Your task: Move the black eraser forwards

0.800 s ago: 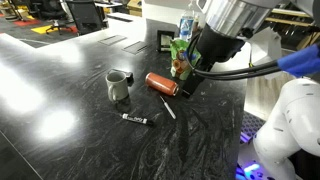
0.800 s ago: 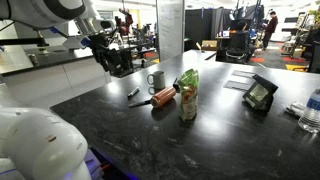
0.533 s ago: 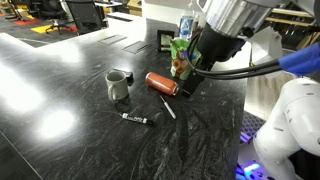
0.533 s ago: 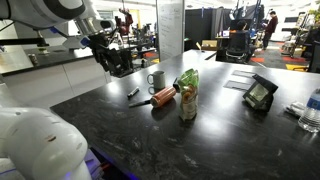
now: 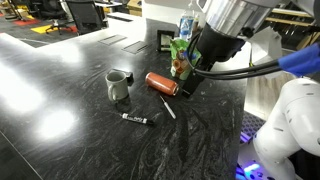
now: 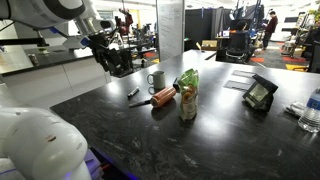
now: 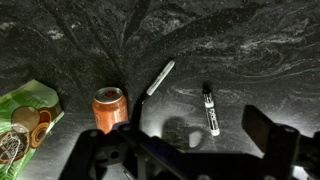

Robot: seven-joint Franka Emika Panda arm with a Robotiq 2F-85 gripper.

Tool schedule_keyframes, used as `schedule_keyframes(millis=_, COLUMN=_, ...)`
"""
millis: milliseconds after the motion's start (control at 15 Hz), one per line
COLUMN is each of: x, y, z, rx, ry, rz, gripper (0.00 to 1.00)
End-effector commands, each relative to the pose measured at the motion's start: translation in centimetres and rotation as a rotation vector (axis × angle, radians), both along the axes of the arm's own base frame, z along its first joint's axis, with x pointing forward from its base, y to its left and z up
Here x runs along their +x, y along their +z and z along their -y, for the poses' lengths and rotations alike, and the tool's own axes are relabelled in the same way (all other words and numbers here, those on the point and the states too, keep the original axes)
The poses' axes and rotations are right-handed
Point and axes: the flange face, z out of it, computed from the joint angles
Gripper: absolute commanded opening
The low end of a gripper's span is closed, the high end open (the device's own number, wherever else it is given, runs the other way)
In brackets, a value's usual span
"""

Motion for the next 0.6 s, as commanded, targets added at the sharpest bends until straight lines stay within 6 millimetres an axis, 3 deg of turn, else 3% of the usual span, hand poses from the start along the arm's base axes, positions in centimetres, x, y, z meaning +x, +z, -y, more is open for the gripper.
schedule_keyframes(millis=0, x=0.0, y=0.1, z=0.0, rx=0.000, ry=0.000, rz=-0.001, gripper=1.00)
schedule_keyframes(millis=533, x=3.3, y=-2.3, z=3.8, rx=-0.010, ry=0.159, rz=0.112, gripper=1.00)
